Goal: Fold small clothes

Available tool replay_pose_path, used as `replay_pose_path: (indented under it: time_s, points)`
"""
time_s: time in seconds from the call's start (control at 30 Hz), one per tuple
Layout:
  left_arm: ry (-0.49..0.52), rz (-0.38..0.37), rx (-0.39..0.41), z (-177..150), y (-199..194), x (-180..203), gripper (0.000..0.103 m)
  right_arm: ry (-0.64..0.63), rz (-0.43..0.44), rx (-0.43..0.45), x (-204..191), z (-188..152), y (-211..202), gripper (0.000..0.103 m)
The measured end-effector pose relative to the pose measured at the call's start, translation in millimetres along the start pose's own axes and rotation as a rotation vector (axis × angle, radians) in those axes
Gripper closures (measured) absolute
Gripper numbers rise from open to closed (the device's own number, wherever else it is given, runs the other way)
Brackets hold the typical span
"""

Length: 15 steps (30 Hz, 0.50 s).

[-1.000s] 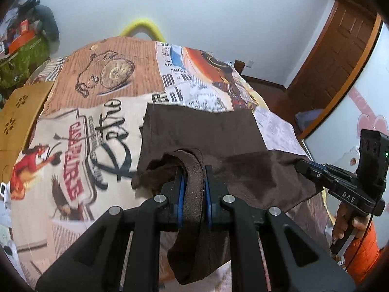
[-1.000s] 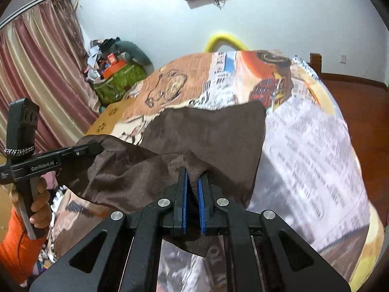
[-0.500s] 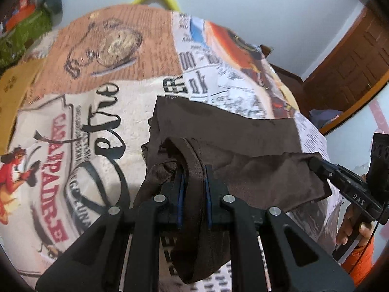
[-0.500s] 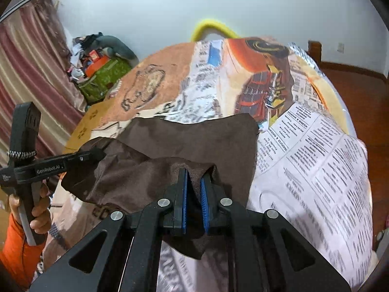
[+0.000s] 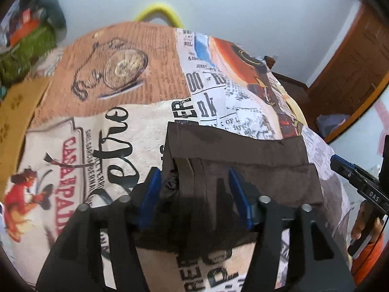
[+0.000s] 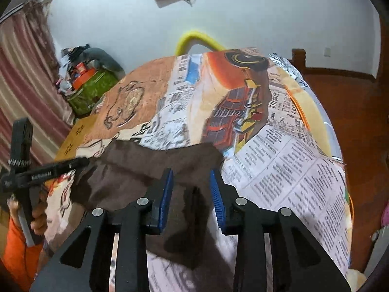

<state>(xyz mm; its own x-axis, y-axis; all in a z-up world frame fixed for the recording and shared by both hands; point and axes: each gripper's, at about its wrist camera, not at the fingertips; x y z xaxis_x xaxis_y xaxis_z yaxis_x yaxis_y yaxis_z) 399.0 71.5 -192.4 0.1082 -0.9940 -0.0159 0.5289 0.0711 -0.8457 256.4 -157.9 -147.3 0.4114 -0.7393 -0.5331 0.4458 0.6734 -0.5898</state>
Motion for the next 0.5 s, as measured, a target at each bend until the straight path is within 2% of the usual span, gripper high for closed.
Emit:
replay_pose_path:
  time_s: [0.1,0.23,0.37,0.5]
  points:
    - [0.027,0.003,0.009,-11.4,-14.7,-2.6,0.044,-0.048,0.007,-0.008,-11.5,-12.3,-7.7,0.064]
    - [0.062,0.010,-0.013,-36.6,-21.4,-7.2,0.044,-0.092,0.005,-0.041,-24.0,-32.8,-10.7,0.064]
    - [0.109,0.007,-0.051,-63.2,-18.7,-7.5,0.044,-0.077,0.012,-0.088,-22.6,-47.7,-4.0,0.064]
    - [0.128,0.047,-0.080,-71.3,-6.8,-6.0,0.044,-0.072,0.004,-0.130,-18.8,-58.2,6.0,0.064]
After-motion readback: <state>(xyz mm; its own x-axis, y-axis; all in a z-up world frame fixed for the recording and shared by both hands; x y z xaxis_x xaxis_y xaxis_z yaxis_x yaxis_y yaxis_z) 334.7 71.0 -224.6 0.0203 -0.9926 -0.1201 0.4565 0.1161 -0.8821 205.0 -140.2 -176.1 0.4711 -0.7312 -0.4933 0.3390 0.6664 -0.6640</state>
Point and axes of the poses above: each gripper's, at about its wrist camera, not at the fingertips, and y roughly the way its jaws point, x to its right, z to its top, and after that the axes turned 15 degrees about z, right-handed
